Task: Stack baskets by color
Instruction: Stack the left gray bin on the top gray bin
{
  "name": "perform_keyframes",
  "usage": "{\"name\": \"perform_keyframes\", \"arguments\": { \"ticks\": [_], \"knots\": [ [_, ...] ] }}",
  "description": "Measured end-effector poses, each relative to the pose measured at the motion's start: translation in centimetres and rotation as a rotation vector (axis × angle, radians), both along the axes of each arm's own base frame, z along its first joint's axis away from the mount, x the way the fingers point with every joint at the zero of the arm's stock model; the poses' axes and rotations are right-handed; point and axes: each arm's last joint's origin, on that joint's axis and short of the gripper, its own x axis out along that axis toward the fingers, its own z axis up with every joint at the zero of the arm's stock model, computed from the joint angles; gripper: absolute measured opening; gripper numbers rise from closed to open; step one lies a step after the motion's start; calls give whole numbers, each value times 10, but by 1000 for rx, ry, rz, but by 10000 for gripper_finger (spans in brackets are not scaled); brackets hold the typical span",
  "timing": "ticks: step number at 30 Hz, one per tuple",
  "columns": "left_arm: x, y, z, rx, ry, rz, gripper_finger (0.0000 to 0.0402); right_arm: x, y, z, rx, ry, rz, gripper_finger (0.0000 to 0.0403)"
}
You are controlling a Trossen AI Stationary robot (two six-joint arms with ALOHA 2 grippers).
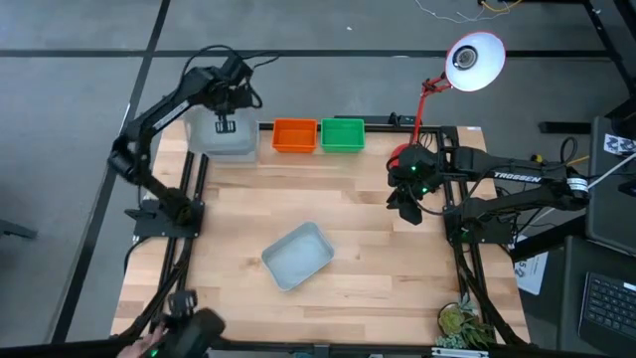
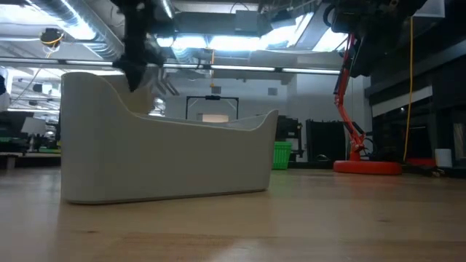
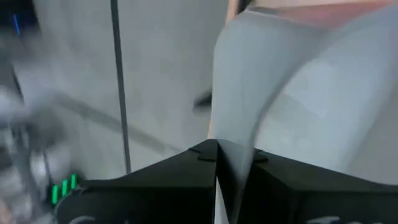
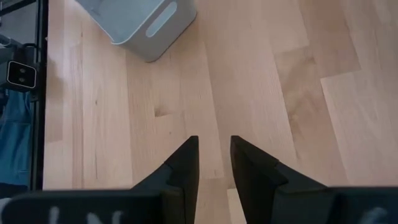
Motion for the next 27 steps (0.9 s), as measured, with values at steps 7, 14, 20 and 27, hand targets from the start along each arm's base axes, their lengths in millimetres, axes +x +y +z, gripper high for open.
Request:
{"name": "perform_keyframes", "arguments": {
  "ticks": [7,14,20,27],
  "knots": [
    [20,30,-26,-84,43,17,0,1,-1,1,-33,-19,11,91],
    [31,45,-20,-138,126,-51,0,3,-2,2,-51,-36,1,91],
    [27,49,-16,-192,166,-68,0,3,-2,2,-52,-36,3,91],
    [17,57,-26,-245,146,-90,0,3,-2,2,-52,-36,4,91]
  ]
}}
